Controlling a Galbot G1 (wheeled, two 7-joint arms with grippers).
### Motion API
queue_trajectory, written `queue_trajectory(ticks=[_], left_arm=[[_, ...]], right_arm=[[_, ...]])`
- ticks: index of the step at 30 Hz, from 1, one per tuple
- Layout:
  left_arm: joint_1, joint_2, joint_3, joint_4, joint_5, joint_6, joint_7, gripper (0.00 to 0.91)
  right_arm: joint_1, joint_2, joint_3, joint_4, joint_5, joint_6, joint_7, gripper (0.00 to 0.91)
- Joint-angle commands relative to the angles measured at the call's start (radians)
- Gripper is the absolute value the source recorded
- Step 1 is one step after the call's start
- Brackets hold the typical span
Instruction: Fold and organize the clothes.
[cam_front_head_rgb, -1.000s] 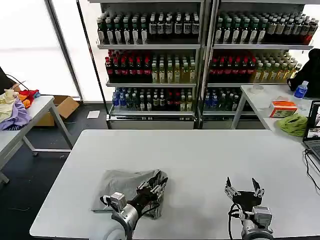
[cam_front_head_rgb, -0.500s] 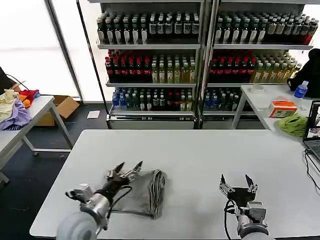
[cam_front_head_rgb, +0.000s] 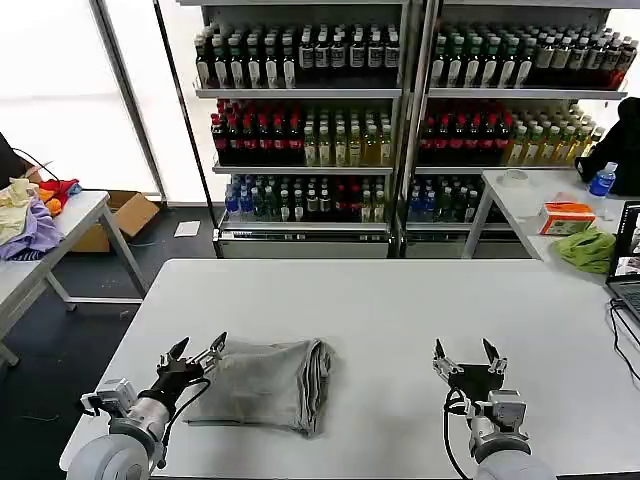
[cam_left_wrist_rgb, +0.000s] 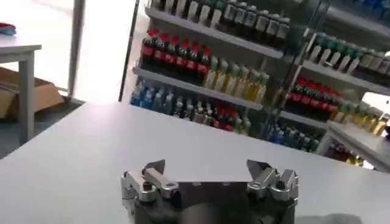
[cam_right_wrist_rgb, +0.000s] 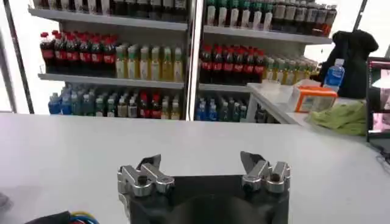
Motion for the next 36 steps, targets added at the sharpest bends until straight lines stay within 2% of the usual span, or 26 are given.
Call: queue_trajectory(ticks=[1,4,23,24,25,26,27,30,32,36], left_arm=[[0.021,-0.002,-0.020,0.110,0.085,-0.026,0.053,0.907],[0.020,-0.012,-0.008,0.128,0.134,-0.041,0.069,0.907],[0.032,-0.019,0.008,0.150,0.156,-0.031,0.111,0.897],[0.036,-0.020,0.009,0.147,0.154,-0.027,0.114,0.786],[0.040,-0.020,0.010,0.142,0.154,-0.026,0.115,0.595],[0.042,-0.020,0.013,0.140,0.154,-0.024,0.120,0.514],[0.045,-0.021,0.016,0.138,0.156,-0.023,0.124,0.322],[0.043,-0.026,0.022,0.144,0.158,-0.024,0.130,0.030],[0.040,-0.028,0.025,0.151,0.159,-0.025,0.134,0.000],[0.046,-0.032,0.029,0.149,0.165,-0.026,0.143,0.000]], right_arm=[[0.010,-0.005,0.007,0.002,0.009,-0.001,0.000,0.907],[0.008,-0.004,0.011,0.002,0.008,-0.001,-0.003,0.907],[-0.001,0.006,0.013,0.004,0.004,0.004,-0.005,0.907],[-0.002,0.006,0.014,0.003,0.003,0.004,-0.005,0.907],[-0.004,0.006,0.014,0.003,0.003,0.005,-0.005,0.907],[-0.005,0.006,0.014,0.003,0.003,0.006,-0.005,0.907],[-0.007,0.007,0.014,0.003,0.002,0.006,-0.006,0.907],[-0.011,0.010,0.013,0.004,0.000,0.007,-0.005,0.907],[-0.013,0.011,0.014,0.003,-0.001,0.008,-0.004,0.907],[-0.013,0.011,0.017,-0.006,-0.001,0.012,-0.003,0.907]])
